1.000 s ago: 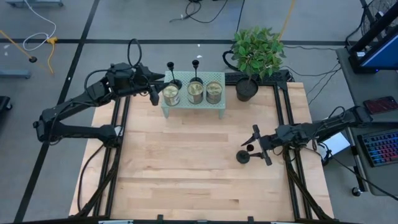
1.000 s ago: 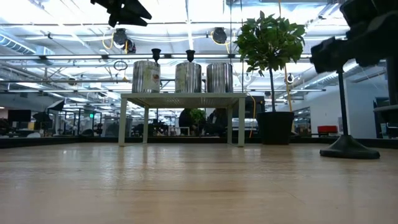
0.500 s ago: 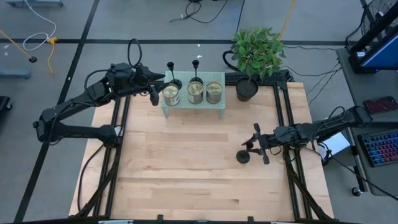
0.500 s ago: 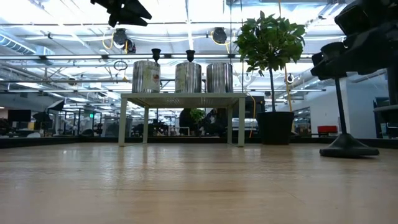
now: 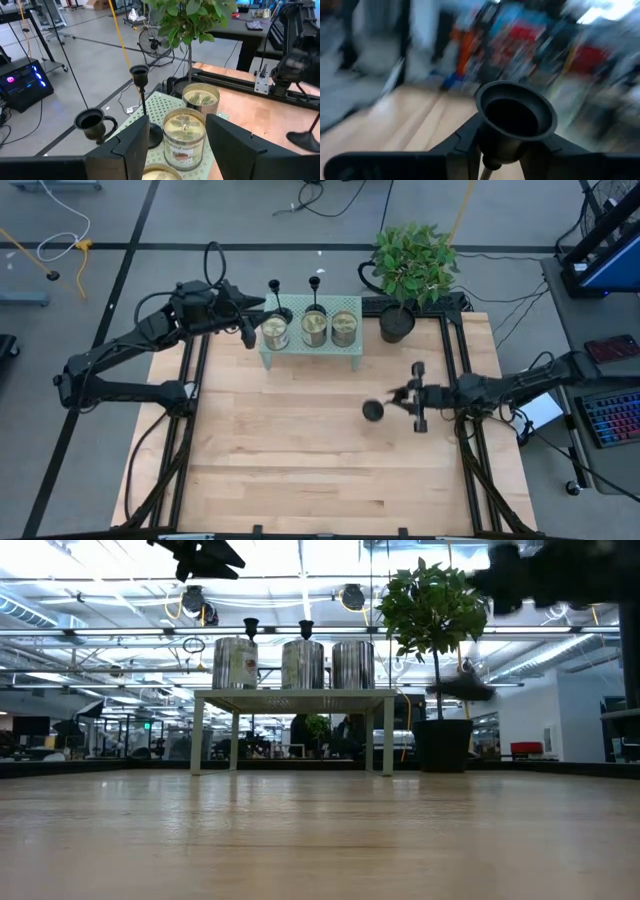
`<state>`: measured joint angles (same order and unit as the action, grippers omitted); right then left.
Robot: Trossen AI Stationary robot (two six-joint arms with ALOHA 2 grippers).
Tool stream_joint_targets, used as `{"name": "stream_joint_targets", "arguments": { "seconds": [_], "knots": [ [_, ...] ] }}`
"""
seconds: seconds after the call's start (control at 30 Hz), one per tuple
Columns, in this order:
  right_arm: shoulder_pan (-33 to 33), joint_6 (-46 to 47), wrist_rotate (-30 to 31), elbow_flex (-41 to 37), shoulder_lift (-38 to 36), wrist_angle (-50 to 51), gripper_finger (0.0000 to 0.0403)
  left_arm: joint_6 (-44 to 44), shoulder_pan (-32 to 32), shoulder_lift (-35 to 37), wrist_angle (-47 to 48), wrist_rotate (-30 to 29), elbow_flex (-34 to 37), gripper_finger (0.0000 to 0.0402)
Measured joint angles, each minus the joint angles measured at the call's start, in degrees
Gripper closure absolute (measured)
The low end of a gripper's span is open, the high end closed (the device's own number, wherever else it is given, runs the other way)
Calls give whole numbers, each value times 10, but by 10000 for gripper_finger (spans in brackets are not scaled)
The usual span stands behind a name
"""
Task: Pick & Place candle stick holders
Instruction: Put the black candle holder on the shelf
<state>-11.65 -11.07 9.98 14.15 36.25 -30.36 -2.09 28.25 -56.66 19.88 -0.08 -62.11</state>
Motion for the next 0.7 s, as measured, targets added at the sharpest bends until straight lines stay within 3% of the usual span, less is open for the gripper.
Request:
{"name": "stream_joint_targets", "arguments": {
  "seconds": [0.13, 0.27, 0.43, 0.7],
  "knots": [
    [24, -51, 8, 10, 38, -170, 316, 0, 0, 0, -7, 0, 0, 199],
    [45, -108, -26, 70, 89, -203, 319, -2, 0, 0, -7, 0, 0, 199],
    [81, -146, -5, 218, 194, -159, 319, -4, 0, 0, -7, 0, 0, 199],
    [174, -181, 116, 501, 390, -43, 318, -4, 0, 0, -7, 0, 0, 199]
  ]
}}
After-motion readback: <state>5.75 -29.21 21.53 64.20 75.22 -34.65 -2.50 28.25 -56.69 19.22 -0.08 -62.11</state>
